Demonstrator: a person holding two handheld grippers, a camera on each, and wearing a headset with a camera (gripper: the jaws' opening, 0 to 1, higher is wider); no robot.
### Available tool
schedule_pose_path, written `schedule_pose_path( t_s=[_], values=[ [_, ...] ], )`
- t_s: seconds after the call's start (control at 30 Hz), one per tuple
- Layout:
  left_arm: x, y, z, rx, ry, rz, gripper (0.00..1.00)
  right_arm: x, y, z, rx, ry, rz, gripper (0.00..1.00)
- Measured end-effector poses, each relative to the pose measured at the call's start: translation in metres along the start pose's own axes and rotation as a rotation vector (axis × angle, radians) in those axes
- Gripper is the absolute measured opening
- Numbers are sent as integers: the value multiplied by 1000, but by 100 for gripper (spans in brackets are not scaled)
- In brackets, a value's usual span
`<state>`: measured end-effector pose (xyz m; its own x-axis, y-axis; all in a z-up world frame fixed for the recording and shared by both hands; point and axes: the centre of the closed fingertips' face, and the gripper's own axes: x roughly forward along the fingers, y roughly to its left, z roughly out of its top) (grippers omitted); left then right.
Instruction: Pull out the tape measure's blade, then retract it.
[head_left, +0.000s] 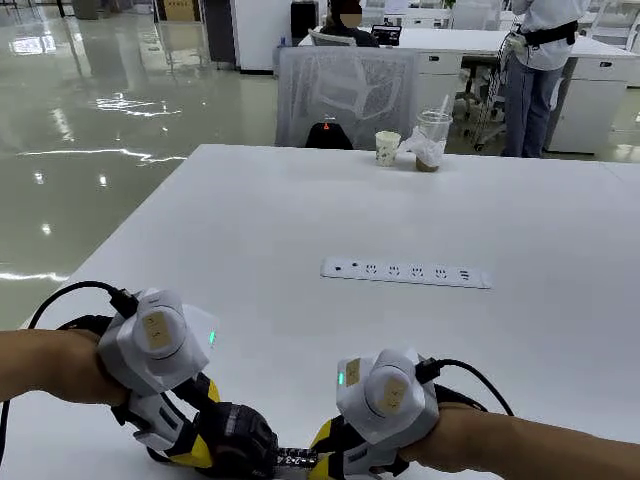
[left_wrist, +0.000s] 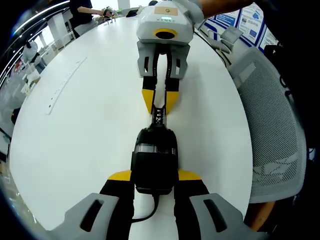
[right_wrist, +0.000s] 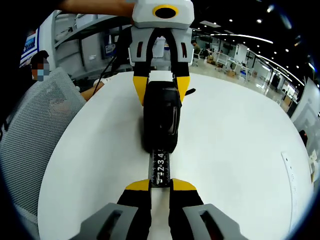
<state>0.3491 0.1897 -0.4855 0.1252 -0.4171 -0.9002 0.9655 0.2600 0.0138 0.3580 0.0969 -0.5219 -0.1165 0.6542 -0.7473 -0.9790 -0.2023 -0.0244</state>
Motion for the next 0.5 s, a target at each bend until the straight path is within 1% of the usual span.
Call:
schedule_pose_path(
  t_s=[0.5],
  values=[
    [1,0,1,-1,3,-3,24,-13,1,-14,12,-1,-8,9]
  ],
)
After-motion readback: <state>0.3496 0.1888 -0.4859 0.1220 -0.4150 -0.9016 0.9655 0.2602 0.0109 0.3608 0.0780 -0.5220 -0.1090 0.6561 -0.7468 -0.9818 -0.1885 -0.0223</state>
